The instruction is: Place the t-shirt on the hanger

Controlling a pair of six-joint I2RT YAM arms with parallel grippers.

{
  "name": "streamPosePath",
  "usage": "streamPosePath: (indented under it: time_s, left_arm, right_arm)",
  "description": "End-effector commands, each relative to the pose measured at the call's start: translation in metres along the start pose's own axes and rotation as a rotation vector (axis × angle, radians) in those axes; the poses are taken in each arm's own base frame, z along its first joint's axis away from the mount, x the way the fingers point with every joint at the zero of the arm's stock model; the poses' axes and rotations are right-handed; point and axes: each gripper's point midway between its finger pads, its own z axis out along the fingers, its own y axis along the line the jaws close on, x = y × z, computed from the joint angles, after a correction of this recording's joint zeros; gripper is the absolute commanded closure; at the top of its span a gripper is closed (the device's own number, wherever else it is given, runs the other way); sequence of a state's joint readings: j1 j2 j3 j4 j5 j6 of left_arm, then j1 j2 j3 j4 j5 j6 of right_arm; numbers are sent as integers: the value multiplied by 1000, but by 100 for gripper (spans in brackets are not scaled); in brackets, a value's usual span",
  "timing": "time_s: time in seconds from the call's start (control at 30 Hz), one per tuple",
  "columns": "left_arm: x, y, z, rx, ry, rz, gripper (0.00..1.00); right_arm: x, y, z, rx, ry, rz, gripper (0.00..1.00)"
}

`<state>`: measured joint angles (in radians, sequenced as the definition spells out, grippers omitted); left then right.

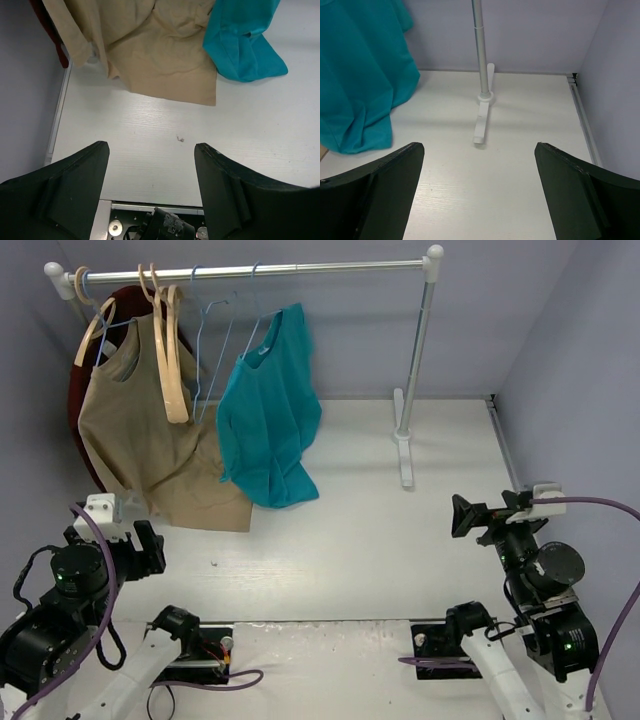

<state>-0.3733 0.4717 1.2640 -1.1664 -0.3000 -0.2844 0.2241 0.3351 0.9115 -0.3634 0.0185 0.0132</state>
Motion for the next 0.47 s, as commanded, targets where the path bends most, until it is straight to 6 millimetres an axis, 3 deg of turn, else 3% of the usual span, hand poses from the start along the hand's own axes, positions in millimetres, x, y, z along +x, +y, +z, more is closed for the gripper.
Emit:
streamPosePath:
  time_s: [0.0,0.43]
  left_arm:
    - [2,2,2,-24,-12,-56,31]
    - [11,9,-10,-37,8,-83,31]
  right_arm:
    - [-34,-9,-10,55,-101,57,0]
    - [-39,-4,-17,28,-109,75,0]
